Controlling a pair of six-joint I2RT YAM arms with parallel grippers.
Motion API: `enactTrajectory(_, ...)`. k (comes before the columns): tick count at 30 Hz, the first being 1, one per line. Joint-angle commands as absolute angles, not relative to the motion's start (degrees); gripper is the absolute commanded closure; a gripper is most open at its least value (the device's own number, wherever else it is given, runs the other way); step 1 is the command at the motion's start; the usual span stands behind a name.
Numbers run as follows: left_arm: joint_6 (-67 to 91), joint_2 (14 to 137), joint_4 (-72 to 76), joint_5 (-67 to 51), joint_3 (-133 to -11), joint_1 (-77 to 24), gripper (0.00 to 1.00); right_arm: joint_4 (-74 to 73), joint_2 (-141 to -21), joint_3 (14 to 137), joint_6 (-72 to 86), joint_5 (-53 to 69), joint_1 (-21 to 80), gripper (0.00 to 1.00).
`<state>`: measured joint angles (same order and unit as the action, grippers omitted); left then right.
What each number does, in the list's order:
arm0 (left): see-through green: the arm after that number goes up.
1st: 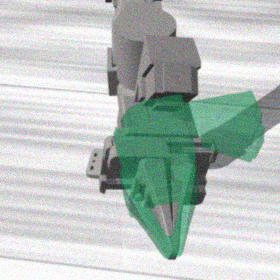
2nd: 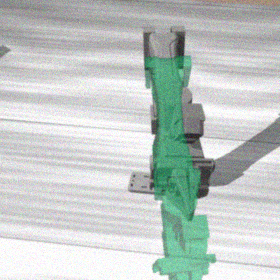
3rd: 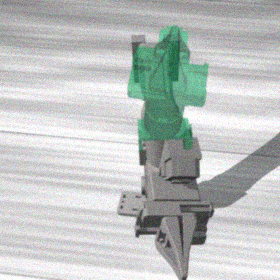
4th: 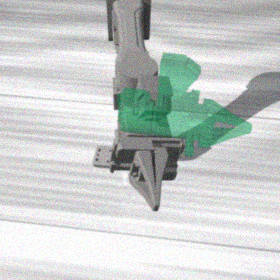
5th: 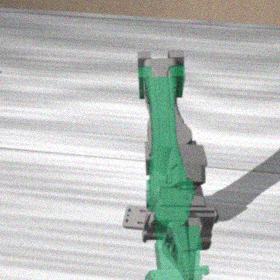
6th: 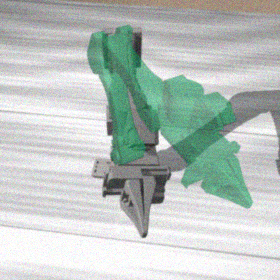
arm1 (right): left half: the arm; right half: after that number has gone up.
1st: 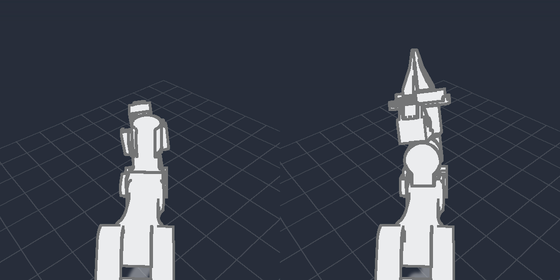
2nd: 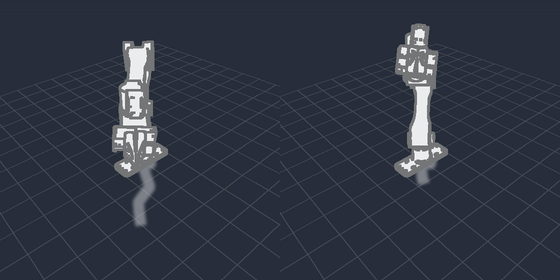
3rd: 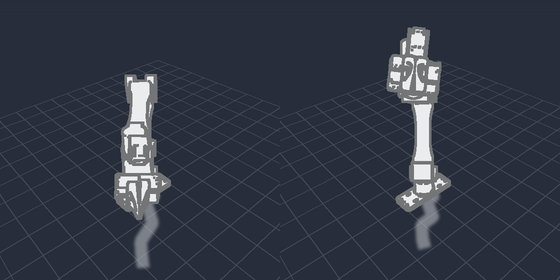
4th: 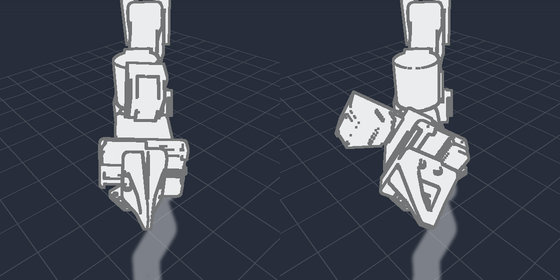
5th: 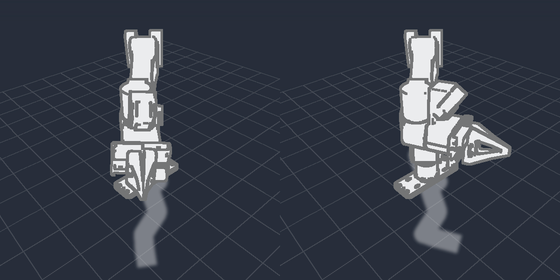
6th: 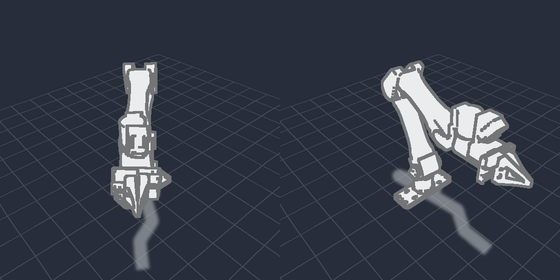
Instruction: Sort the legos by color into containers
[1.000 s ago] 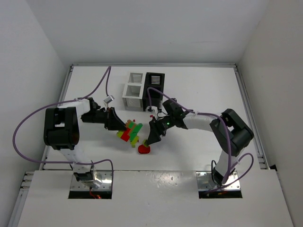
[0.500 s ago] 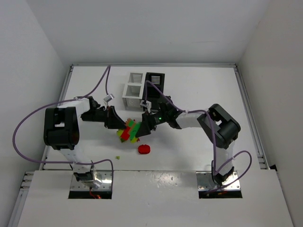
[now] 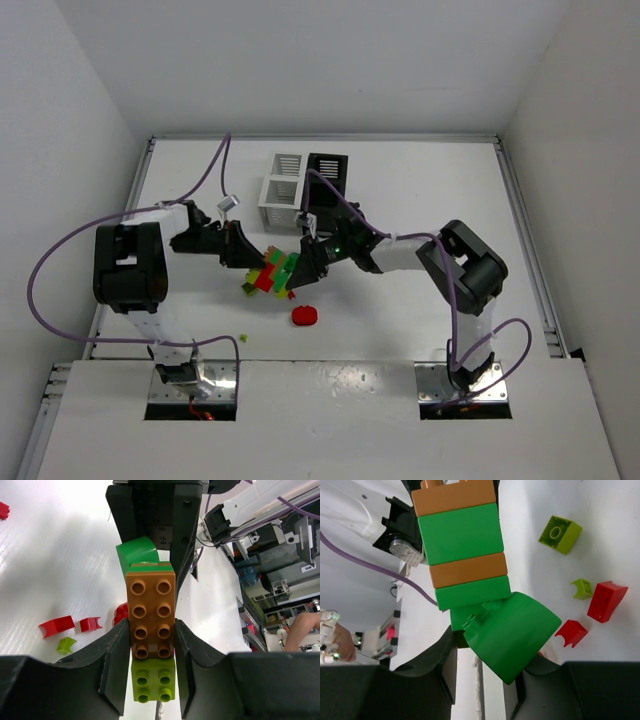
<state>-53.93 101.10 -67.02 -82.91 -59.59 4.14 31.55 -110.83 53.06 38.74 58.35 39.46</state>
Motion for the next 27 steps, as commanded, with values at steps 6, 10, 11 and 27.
enactTrajectory(6, -57.1, 102.0, -67.1, -92.8, -60.9, 5.5, 1.0, 9.0, -103.4, 51.5, 13.2, 56.5, 38.8, 0.9)
enactTrajectory(10, -57.7, 102.6, -67.1, -92.8, -60.4, 4.3, 1.0, 9.0, -102.8, 51.6, 13.2, 53.4, 38.8, 0.76)
enactTrajectory(11, -58.4, 102.6, -67.1, -92.8, -59.8, 4.3, 1.0, 7.7, -104.4, 53.3, 13.2, 53.3, 38.8, 0.71)
enactTrajectory(27, -58.9, 101.3, -66.1, -92.8, -57.3, -1.5, 1.0, 24.3, -107.8, 60.4, 31.5, 56.2, 39.5, 0.29)
